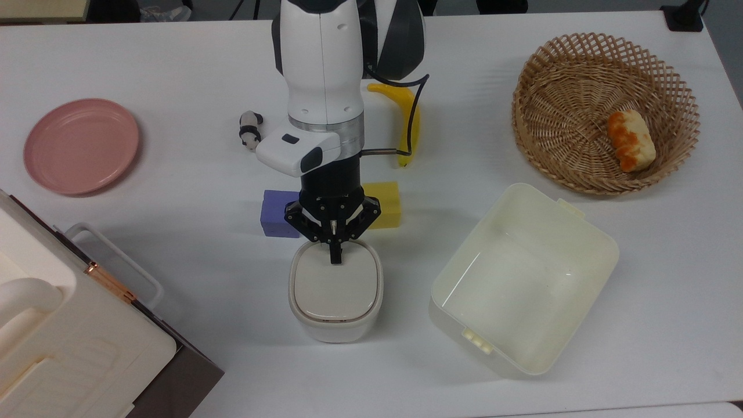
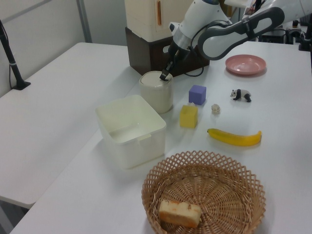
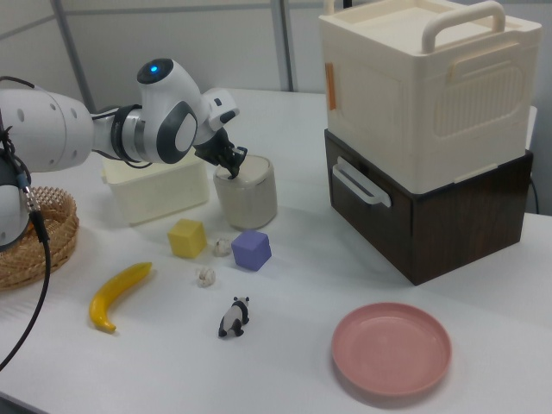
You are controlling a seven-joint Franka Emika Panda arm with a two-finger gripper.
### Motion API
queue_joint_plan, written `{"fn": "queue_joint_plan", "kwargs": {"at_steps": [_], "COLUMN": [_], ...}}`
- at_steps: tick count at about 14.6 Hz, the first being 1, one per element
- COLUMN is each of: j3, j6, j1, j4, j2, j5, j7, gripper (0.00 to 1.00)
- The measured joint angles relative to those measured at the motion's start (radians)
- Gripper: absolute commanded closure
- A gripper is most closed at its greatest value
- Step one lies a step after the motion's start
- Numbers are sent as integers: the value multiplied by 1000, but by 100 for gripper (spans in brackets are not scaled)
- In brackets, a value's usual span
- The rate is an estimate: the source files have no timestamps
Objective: Open the trash can
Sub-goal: 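Lower the gripper onto the trash can lid's rim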
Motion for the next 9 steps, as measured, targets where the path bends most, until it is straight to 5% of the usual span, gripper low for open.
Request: {"fn": "queue_joint_plan", "kwargs": {"at_steps": [9], "j3": [0], "j6": [-10], "j1": [8], "j4": [21], "j2": [-7], "j5": [0], "j7": [1], "gripper": [100]}}
